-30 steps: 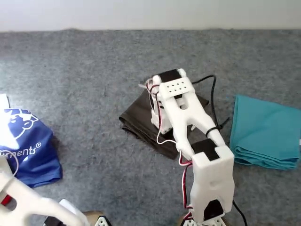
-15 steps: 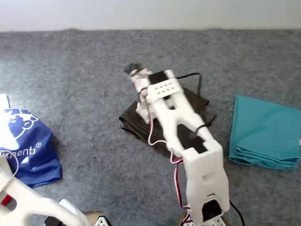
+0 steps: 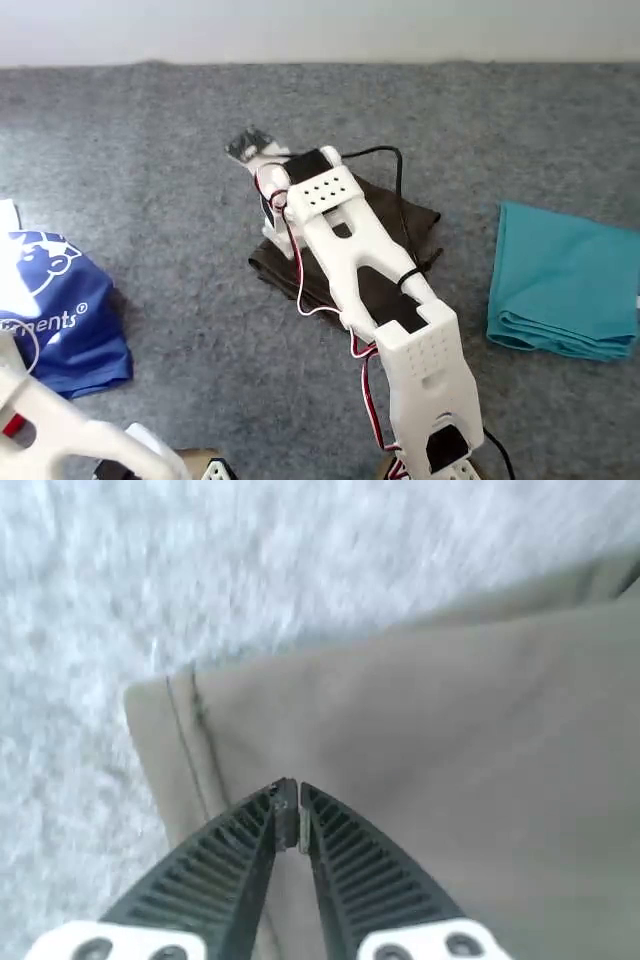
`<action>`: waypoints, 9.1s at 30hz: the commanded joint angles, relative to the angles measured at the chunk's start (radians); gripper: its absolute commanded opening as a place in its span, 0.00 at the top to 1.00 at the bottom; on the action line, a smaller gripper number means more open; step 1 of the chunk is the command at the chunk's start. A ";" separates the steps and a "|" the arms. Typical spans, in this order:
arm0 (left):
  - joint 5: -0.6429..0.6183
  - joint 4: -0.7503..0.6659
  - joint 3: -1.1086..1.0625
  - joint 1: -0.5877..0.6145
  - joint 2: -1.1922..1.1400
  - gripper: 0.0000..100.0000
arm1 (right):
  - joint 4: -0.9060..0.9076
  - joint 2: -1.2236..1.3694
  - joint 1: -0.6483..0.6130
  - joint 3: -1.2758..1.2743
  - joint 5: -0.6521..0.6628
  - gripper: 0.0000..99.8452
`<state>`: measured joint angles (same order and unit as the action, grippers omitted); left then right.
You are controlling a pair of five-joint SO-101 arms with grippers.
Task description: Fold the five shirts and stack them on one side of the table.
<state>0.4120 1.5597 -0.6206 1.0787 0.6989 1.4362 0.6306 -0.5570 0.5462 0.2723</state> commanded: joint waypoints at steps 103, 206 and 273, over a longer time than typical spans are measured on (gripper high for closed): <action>-0.006 -0.028 -0.045 -0.008 0.023 0.98 | 0.361 -0.556 0.572 -0.080 -0.149 0.99; 0.083 0.029 0.010 -0.087 0.025 0.98 | 0.240 -0.840 0.819 -0.743 0.215 0.99; -0.121 -0.170 0.489 -0.798 -0.232 0.99 | 0.358 -1.339 0.774 -1.023 0.031 0.99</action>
<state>0.3874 1.3924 -0.2478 0.3913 0.3951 1.7538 -0.6843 0.2225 -0.4818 0.3122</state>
